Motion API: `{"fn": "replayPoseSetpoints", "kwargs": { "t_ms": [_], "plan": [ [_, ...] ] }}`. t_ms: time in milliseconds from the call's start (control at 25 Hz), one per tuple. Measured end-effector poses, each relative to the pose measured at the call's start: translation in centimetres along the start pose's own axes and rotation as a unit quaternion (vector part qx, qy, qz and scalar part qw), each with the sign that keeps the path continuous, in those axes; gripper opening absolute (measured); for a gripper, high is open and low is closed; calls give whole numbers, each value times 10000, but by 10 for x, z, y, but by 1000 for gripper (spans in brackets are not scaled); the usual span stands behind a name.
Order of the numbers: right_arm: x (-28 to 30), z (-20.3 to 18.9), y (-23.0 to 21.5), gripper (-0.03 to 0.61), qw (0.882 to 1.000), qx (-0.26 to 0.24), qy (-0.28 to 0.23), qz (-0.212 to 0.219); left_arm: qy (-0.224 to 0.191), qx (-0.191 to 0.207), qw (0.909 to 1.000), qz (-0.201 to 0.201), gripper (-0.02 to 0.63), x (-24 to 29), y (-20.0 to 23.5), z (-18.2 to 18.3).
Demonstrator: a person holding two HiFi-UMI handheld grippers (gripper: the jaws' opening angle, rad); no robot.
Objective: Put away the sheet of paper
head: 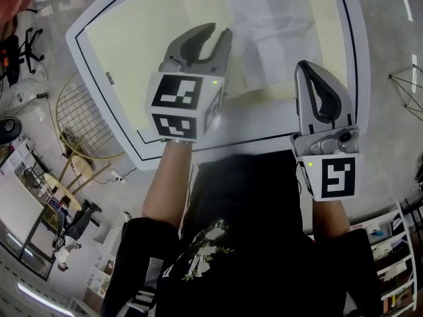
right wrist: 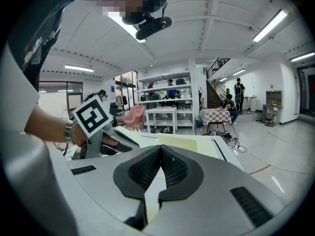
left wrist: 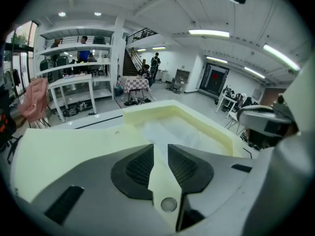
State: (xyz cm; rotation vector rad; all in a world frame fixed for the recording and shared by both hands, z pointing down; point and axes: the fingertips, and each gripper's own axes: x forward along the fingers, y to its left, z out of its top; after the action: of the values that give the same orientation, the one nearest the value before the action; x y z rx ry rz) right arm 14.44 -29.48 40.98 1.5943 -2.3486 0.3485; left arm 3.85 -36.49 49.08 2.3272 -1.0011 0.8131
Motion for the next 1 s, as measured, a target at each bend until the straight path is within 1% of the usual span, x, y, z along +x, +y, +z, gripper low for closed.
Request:
{"fn": "replayPoseSetpoints", "kwargs": {
  "t_ms": [120, 160, 240, 360, 480, 560, 640, 720, 800, 840, 880, 960, 1000],
  "plan": [
    [-4, 10, 10, 0, 9999, -98, -114, 73, -182, 158, 9996, 159, 41, -34, -1, 2],
    [-4, 13, 19, 0, 9998, -138, -137, 108, -219, 181, 9994, 214, 20, -47, 2, -1],
    [0, 20, 44, -2, 9994, -225, -167, 201, -252, 174, 9989, 368, 6, -73, 15, -11],
    [2, 32, 71, -2, 9984, -358, -259, 348, -409, 91, 9975, 576, 3, -102, 30, -16],
    [-2, 43, 84, -2, 9971, -469, -391, 460, -712, 227, 9943, 756, 2, -127, 33, -11],
    [-6, 50, 91, -2, 9966, -423, -463, 526, -931, 271, 9915, 871, 2, -144, 35, -5],
    [-10, 54, 99, -2, 9963, -427, -492, 555, -1162, 290, 9883, 941, 2, -162, 35, 2],
    [-15, 58, 106, -2, 9957, -527, -538, 545, -1395, 389, 9843, 1004, 2, -180, 30, 8],
    [-18, 65, 110, -2, 9947, -631, -622, 522, -1661, 554, 9778, 1152, 2, -200, 27, 15],
    [-19, 70, 112, -2, 9941, -687, -679, 502, -1815, 661, 9725, 1303, 2, -210, 28, 18],
    [-20, 74, 114, -2, 9933, -746, -744, 475, -1968, 805, 9654, 1509, 2, -221, 31, 19],
    [-21, 83, 121, -2, 9913, -875, -876, 447, -2288, 1108, 9479, 1921, 2, -242, 37, 22],
    [-20, 88, 125, -2, 9900, -939, -945, 458, -2461, 1166, 9399, 2061, 2, -252, 40, 24]
  ]
}}
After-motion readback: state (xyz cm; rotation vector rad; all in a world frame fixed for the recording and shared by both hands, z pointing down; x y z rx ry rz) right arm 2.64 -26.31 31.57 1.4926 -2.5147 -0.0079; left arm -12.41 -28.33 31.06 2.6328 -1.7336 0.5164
